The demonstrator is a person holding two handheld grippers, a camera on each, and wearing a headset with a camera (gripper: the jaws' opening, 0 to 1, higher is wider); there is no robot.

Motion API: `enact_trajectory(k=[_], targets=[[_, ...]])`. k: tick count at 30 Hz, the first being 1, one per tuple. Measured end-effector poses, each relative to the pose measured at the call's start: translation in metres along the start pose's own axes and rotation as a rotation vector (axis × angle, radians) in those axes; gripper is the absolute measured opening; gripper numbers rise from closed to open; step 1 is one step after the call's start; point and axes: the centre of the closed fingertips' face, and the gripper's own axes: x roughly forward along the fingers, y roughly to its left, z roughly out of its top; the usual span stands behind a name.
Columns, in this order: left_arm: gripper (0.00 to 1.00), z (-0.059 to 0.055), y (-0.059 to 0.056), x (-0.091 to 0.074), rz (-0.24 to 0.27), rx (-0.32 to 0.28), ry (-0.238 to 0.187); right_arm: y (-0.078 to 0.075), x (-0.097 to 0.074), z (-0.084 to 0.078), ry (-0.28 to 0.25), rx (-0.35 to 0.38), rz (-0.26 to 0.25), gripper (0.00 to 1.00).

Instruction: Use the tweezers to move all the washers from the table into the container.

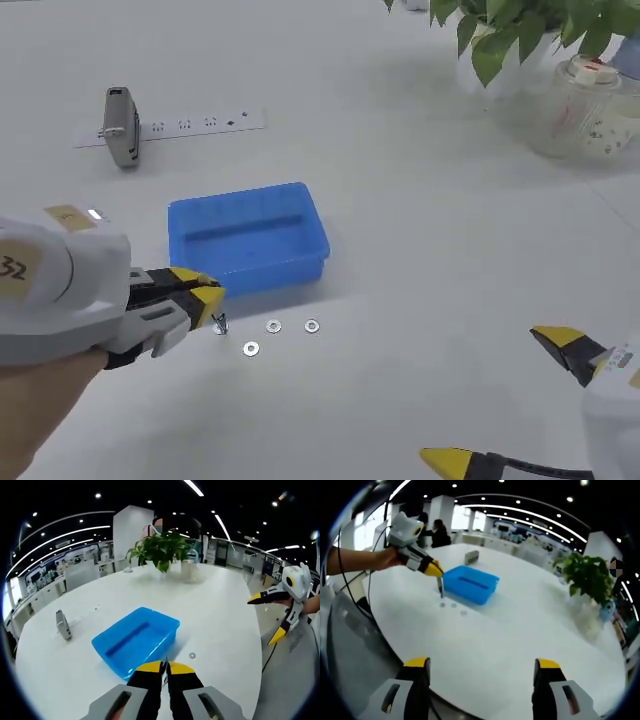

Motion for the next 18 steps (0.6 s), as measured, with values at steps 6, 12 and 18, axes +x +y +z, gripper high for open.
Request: enact_trajectory(k=[6, 12, 18], targets=[[0.0, 0.0, 0.001, 0.0, 0.003, 0.024, 0.008, -0.001, 0.0, 0.002, -0.01, 0.005, -0.004, 0.84], [0.0, 0.002, -0.003, -0.004, -0.004, 0.051, 0.028, -0.001, -0.002, 0.004, -0.028, 0.017, -0.002, 0.85], [0.0, 0.019, -0.002, -0.011, 0.003, 0.081, 0.009, -0.003, -0.002, 0.004, -0.033, 0.002, -0.016, 0.84]])
